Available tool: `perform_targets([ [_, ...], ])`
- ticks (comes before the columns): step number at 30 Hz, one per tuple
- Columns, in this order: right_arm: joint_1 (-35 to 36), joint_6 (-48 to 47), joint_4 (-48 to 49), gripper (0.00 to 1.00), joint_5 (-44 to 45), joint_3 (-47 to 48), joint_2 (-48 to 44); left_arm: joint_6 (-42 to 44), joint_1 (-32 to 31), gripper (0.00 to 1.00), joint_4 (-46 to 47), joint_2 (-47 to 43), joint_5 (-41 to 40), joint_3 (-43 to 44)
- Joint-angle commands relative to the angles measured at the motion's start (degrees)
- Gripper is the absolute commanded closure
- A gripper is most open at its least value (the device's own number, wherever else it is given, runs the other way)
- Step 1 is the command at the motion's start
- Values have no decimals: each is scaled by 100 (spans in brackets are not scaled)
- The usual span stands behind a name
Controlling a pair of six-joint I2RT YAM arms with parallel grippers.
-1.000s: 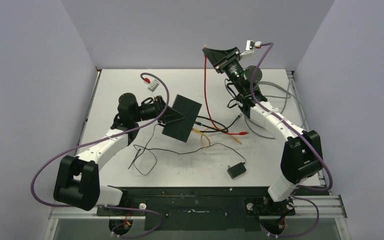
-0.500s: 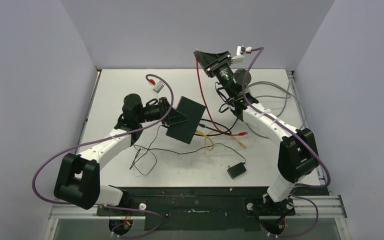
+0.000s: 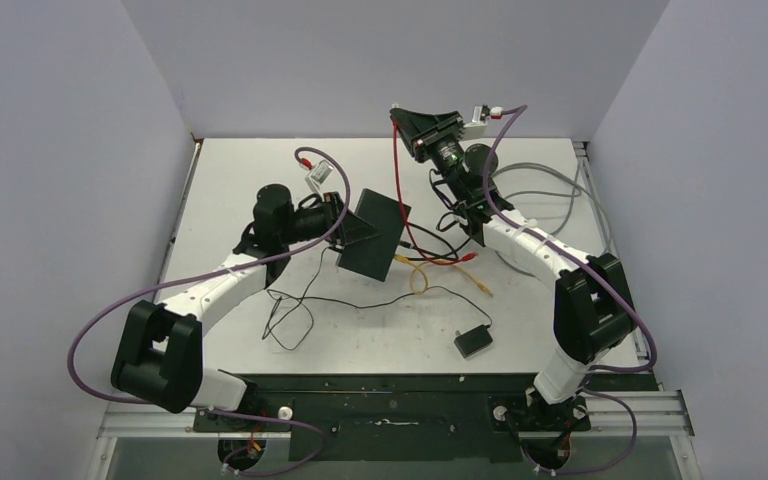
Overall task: Pull the plug from the switch port
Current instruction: Place the connector at the center of the board.
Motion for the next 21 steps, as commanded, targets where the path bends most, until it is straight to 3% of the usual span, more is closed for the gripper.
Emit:
perform_targets([
  [1, 68, 263, 627, 95, 95, 139, -99, 60, -168, 100, 436, 9, -118, 566],
  [21, -56, 1117, 1311, 95, 359, 746, 178, 381, -715, 100, -97, 65, -336, 731],
])
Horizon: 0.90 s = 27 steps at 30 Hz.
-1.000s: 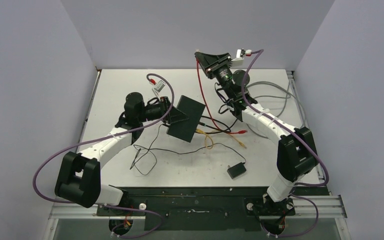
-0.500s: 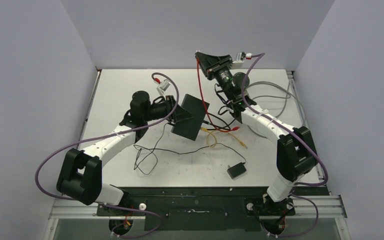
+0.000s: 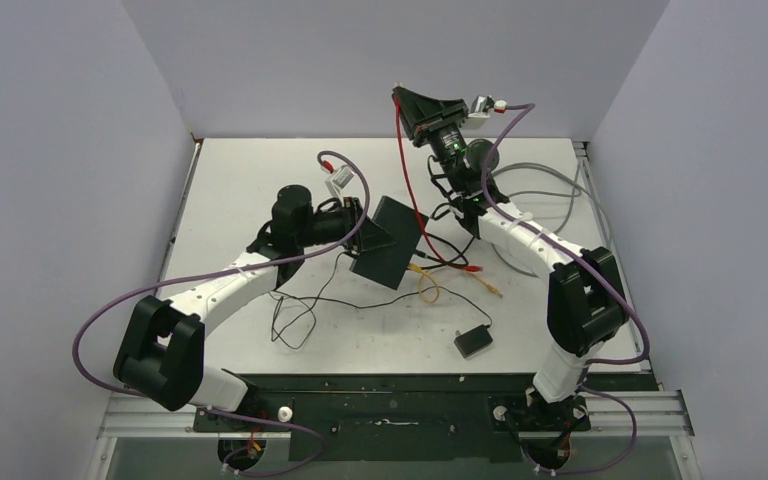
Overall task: Pull the plug from the switch port
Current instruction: Place the connector at the center of the board.
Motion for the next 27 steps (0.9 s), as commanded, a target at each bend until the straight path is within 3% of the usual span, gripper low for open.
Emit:
perform_targets([
  [1, -63, 500, 718, 95, 193, 331, -108, 116, -71, 100, 219, -104, 30, 441],
  [17, -1211, 127, 670, 95, 51, 845, -378, 499, -124, 100, -16, -709, 298, -11],
  [27, -1844, 257, 1289, 95, -432, 1362, -40, 423, -124, 100, 233, -848, 492, -472],
])
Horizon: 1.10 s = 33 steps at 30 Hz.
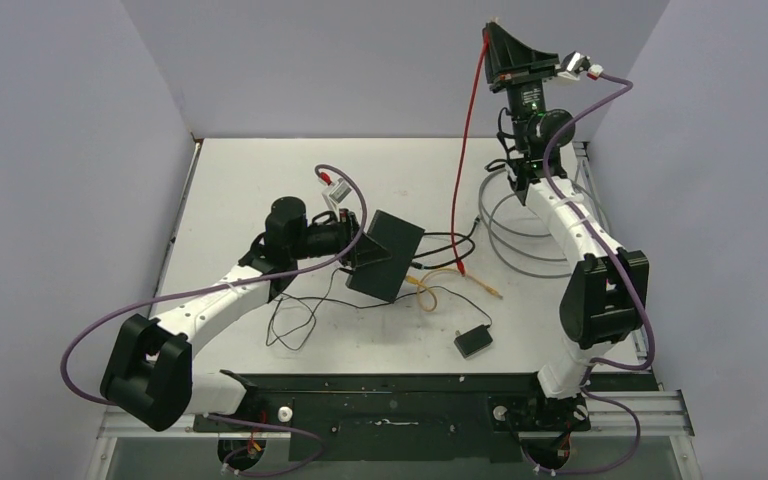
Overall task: Pull the plug from the switch port
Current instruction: Place the connector at the center of the board.
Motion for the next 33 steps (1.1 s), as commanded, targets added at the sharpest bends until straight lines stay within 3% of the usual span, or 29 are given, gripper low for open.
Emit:
perform_targets([
  [1, -252, -4, 851, 95, -235, 440, -49, -30, -47, 100, 515, -292, 387, -107],
  [21, -891, -683, 794, 95, -535, 470, -57, 216, -64, 100, 487, -534, 937, -82],
  [33, -47, -962, 804, 95, -517, 554, 311, 41, -392, 100, 841, -405, 1135, 460],
])
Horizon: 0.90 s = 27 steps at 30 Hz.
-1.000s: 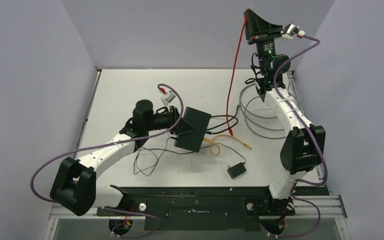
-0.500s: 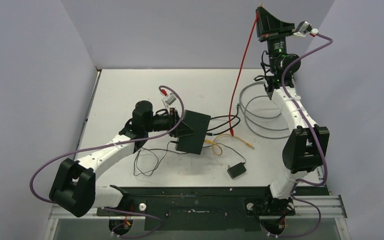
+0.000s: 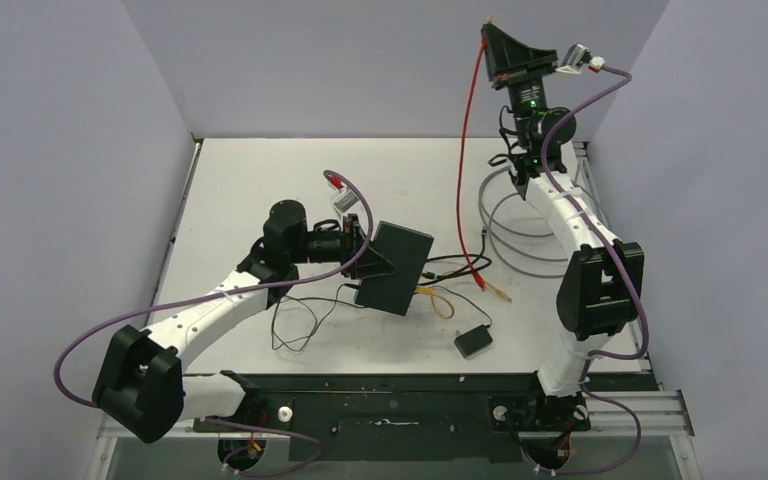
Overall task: Pull the plug from the switch port
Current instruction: Place the connector at the center of the board.
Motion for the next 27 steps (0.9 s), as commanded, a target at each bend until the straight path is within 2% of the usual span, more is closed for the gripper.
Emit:
perform_targets([
  [1, 375, -198, 378, 95, 49, 182, 60, -101, -181, 100, 622, -21, 330, 659],
  [9, 624, -271, 389, 95, 173, 332, 439, 57, -527, 100, 521, 230, 317, 934],
  [13, 465, -215, 291, 95, 0, 731, 640, 327, -534, 100, 31, 229, 184, 936],
  [19, -10, -835, -859, 95, -772, 1506, 638, 935, -461, 100, -981, 68, -554, 737],
  [27, -563, -2565, -2710, 95, -1328, 1026, -169, 920, -1, 100, -1271, -179, -1190, 374],
])
